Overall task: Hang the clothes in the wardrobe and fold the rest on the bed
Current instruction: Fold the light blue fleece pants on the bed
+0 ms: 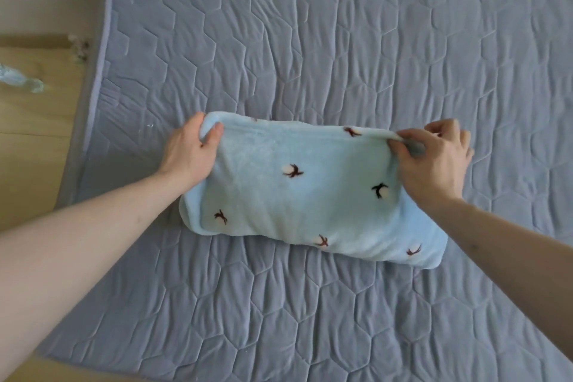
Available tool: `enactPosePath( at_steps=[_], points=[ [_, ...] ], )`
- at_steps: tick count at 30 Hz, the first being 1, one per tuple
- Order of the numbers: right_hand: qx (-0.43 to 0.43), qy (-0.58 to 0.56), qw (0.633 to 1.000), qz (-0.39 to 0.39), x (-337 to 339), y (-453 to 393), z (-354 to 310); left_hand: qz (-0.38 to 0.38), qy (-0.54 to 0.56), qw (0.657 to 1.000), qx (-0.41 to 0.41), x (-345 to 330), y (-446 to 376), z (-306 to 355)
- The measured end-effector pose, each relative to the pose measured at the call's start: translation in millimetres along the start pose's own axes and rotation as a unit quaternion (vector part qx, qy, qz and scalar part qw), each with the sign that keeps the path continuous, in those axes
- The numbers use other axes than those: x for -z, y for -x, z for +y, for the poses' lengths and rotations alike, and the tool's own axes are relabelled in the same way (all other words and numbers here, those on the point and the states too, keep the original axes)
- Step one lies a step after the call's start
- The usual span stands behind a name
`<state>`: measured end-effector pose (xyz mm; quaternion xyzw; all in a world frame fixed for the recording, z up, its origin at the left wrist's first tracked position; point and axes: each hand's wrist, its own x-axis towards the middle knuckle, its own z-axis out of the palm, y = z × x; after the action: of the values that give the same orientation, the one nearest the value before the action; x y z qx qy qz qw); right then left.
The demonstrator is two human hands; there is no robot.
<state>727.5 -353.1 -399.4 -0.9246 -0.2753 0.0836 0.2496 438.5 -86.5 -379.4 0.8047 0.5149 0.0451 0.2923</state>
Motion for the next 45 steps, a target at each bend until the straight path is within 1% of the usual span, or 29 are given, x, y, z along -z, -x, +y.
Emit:
enactPosePath(
  at_steps=[3, 5, 7, 8, 10, 12, 13, 14, 15, 16, 17, 18, 19, 20, 22, 23, 24, 26, 29, 32, 34, 36, 38, 41, 45],
  points=[
    [-0.071, -0.03, 0.997, 0.012, -5, -18, -17, 0.042, -0.002, 0.997, 0.062, -8, -17, 12],
    [-0.119, -0.071, 0.99, 0.004, -11, -26, -29, 0.044, -0.045, 0.993, 0.1, -17, -28, 18],
    [-0.133, -0.068, 0.989, -0.013, -19, -28, -34, 0.026, -0.083, 0.986, 0.139, -25, -36, 17],
    [-0.129, -0.06, 0.989, -0.032, -23, -28, -34, 0.013, -0.097, 0.983, 0.157, -28, -39, 15],
    [-0.113, -0.041, 0.987, -0.103, -34, -22, -32, -0.002, -0.106, 0.975, 0.194, -32, -41, 9],
    [-0.106, -0.004, 0.974, -0.198, -42, -13, -25, 0.013, -0.085, 0.969, 0.23, -35, -37, 4],
    [-0.108, 0.015, 0.965, -0.237, -44, -8, -19, 0.038, -0.064, 0.968, 0.24, -36, -33, 3],
    [-0.11, 0.028, 0.958, -0.263, -44, -4, -13, 0.076, -0.042, 0.968, 0.234, -37, -27, 3],
    [-0.105, 0.037, 0.953, -0.281, -43, -1, -6, 0.12, -0.029, 0.972, 0.199, -39, -20, 1],
    [-0.093, 0.05, 0.949, -0.297, -40, 1, 1, 0.154, -0.03, 0.978, 0.135, -40, -12, 0],
    [-0.083, 0.067, 0.945, -0.31, -37, 2, 8, 0.17, -0.04, 0.983, 0.061, -40, -2, -1],
    [-0.084, 0.084, 0.941, -0.318, -34, 3, 15, 0.168, -0.046, 0.985, 0.005, -41, 8, -4],
    [-0.093, 0.096, 0.937, -0.323, -30, 4, 20, 0.152, -0.037, 0.988, -0.016, -42, 17, -8],
    [-0.108, 0.098, 0.934, -0.326, -25, 6, 23, 0.122, -0.017, 0.992, -0.001, -42, 25, -13],
    [-0.14, 0.076, 0.934, -0.321, -18, 12, 25, 0.026, 0.047, 0.995, 0.081, -39, 41, -22],
    [-0.155, 0.054, 0.935, -0.313, -16, 15, 26, -0.028, 0.092, 0.989, 0.113, -36, 47, -26],
    [-0.171, 0.025, 0.937, -0.304, -14, 19, 27, -0.073, 0.143, 0.978, 0.132, -32, 52, -28],
    [-0.207, -0.042, 0.936, -0.283, -11, 28, 27, -0.131, 0.246, 0.948, 0.155, -25, 55, -27],
    [-0.252, -0.131, 0.92, -0.271, -5, 35, 29, -0.187, 0.31, 0.913, 0.189, -22, 49, -25],
    [-0.307, -0.168, 0.895, -0.277, 8, 34, 34, -0.227, 0.32, 0.899, 0.194, -24, 45, -22],
    [-0.32, -0.167, 0.886, -0.291, 17, 34, 35, -0.25, 0.319, 0.892, 0.202, -23, 47, -19],
    [-0.326, -0.172, 0.88, -0.3, 24, 33, 31, -0.257, 0.319, 0.886, 0.216, -20, 50, -14],
    [-0.331, -0.191, 0.871, -0.308, 31, 37, 25, -0.244, 0.315, 0.888, 0.23, -17, 56, -8],
    [-0.337, -0.206, 0.87, -0.294, 46, 48, 21, -0.232, 0.32, 0.882, 0.259, -2, 71, -4],
    [-0.322, -0.214, 0.875, -0.291, 89, 67, 7, -0.248, 0.356, 0.854, 0.286, 41, 109, -3]
  ],
)
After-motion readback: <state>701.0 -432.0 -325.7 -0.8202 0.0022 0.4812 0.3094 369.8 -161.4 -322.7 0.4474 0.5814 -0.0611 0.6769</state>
